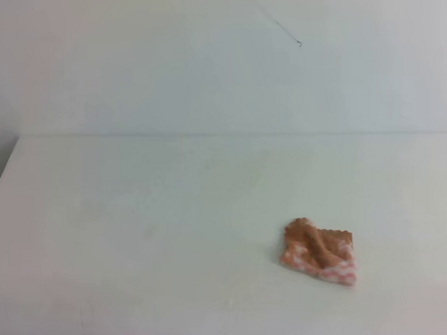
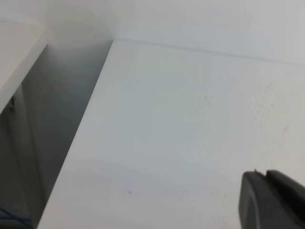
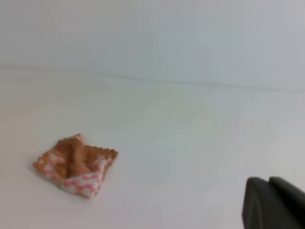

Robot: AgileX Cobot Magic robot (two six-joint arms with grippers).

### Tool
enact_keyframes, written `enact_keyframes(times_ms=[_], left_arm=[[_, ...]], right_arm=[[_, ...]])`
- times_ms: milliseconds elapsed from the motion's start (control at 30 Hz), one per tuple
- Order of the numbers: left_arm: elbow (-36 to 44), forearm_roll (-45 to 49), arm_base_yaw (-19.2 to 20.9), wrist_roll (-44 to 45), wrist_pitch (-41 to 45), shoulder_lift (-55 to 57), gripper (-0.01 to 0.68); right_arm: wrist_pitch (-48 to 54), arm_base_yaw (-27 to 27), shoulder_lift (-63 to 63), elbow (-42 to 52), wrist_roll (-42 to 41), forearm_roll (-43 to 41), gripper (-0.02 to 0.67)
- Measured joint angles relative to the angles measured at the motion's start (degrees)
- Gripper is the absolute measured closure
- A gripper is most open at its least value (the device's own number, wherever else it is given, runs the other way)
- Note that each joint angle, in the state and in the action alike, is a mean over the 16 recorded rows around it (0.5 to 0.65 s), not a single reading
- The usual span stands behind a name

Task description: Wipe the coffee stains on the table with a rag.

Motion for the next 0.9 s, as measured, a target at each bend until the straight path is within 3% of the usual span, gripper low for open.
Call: enact_keyframes(times_ms=[433,900], left_arm=[[0.0,0.0,0.0,0.0,0.0,-0.7,0.675],[0.0,0.0,0.0,0.0,0.0,-1.0,0.675]], right_arm=[[-5.9,-16.0,-7.8,9.4,0.0,0.1,0.649],[-14.3,-19.8,-9.4,19.0,-0.2,3.2,0.649]])
